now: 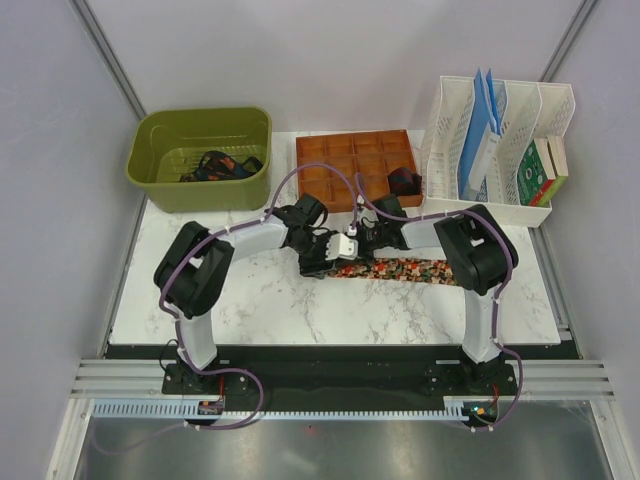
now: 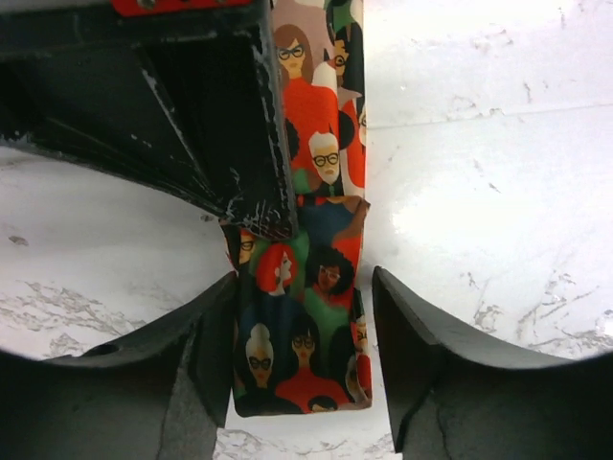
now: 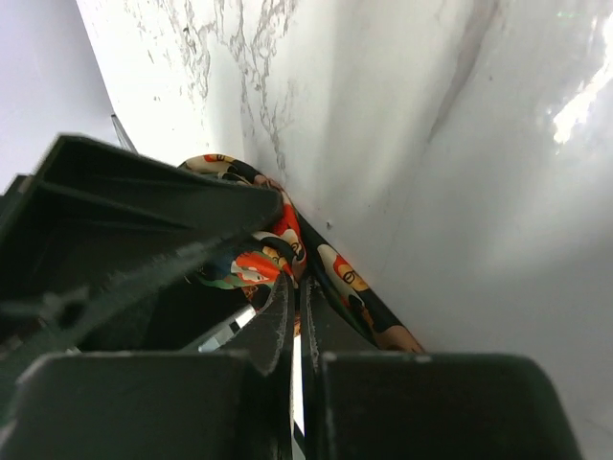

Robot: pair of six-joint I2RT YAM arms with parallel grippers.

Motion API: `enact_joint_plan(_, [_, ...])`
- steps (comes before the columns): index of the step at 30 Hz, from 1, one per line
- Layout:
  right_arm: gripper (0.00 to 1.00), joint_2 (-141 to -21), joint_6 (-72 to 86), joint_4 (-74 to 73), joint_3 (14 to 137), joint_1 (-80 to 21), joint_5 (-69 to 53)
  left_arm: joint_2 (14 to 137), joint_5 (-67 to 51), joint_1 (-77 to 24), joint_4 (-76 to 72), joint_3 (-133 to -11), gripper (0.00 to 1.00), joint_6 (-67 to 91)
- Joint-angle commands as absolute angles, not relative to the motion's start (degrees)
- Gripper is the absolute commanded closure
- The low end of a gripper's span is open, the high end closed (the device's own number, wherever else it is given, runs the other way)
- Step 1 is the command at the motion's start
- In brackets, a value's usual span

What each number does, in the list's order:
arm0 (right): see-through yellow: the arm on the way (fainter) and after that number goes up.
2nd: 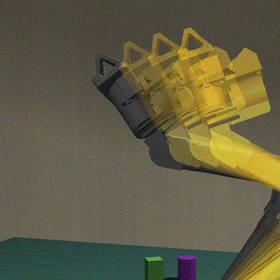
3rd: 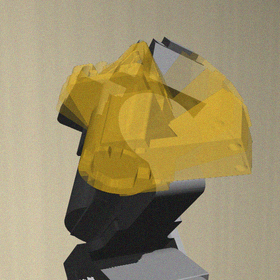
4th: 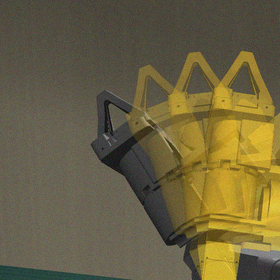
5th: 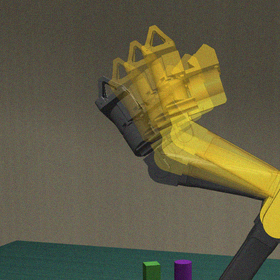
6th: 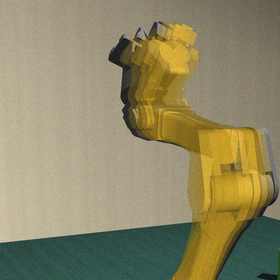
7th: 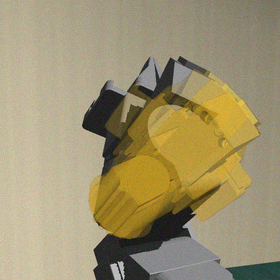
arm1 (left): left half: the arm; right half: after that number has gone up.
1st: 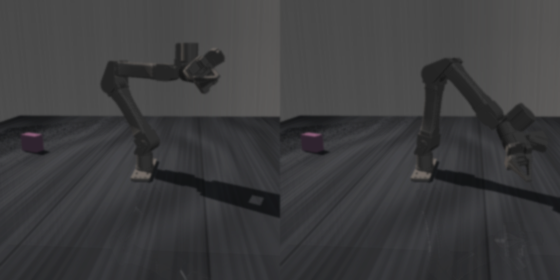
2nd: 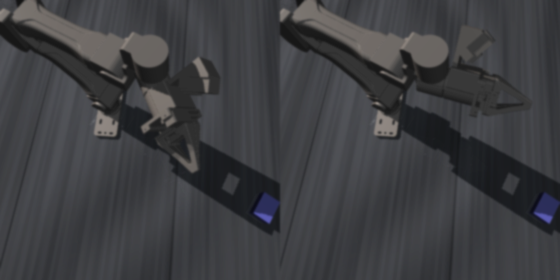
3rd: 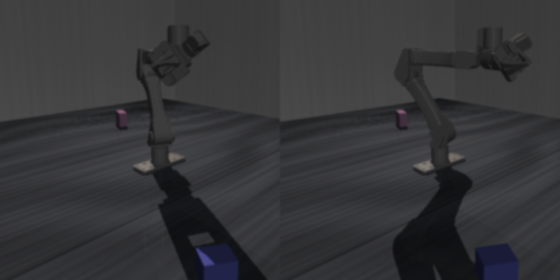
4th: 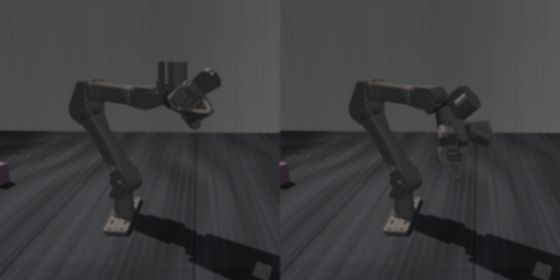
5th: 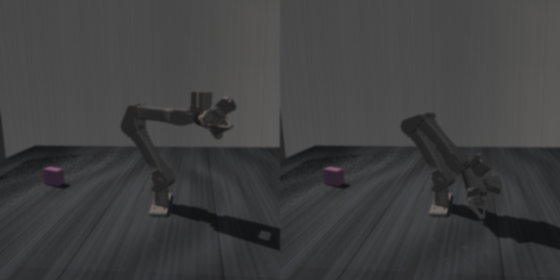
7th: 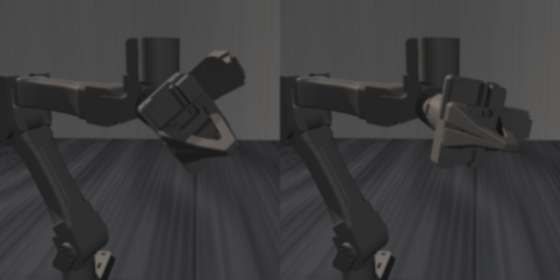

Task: Roll the ties
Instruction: Roll the tie at the center of the board.

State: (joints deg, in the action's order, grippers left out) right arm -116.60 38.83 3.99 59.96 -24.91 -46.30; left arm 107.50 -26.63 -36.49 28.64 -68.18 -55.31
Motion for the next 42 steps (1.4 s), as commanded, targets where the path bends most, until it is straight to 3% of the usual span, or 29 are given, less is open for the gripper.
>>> enact_joint_plan(1, [1.0, -118.8, 34.5, 2.2, 61.6, -24.7, -42.5, 102.7, -31.6, -32.3, 32.0, -68.5, 0.32, -53.7])
enact_joint_plan(9, [1.0, -119.8, 32.5, 1.2, 61.5, -24.7, -40.8, 96.9, -32.6, -28.7, 32.2, -63.9, 0.26, -54.8])
enact_joint_plan(21, [1.0, -119.6, 30.3, 0.1, 61.2, -25.5, -38.8, 101.2, -34.0, -28.8, 31.4, -65.0, 0.25, -54.4])
enact_joint_plan(27, [1.0, -119.8, 30.2, 0.1, 60.8, -25.8, -38.2, 103.2, -34.2, -29.5, 31.5, -65.7, 0.32, -54.0])
enact_joint_plan(32, [1.0, -119.9, 30.3, 0.1, 61.1, -26.0, -38.1, 102.7, -34.5, -30.0, 31.6, -68.0, 0.46, -52.2])
enact_joint_plan(42, [1.0, -120.0, 30.9, 0.1, 61.8, -26.2, -38.1, 102.0, -35.4, -33.6, 32.0, -70.8, 0.54, -51.2])
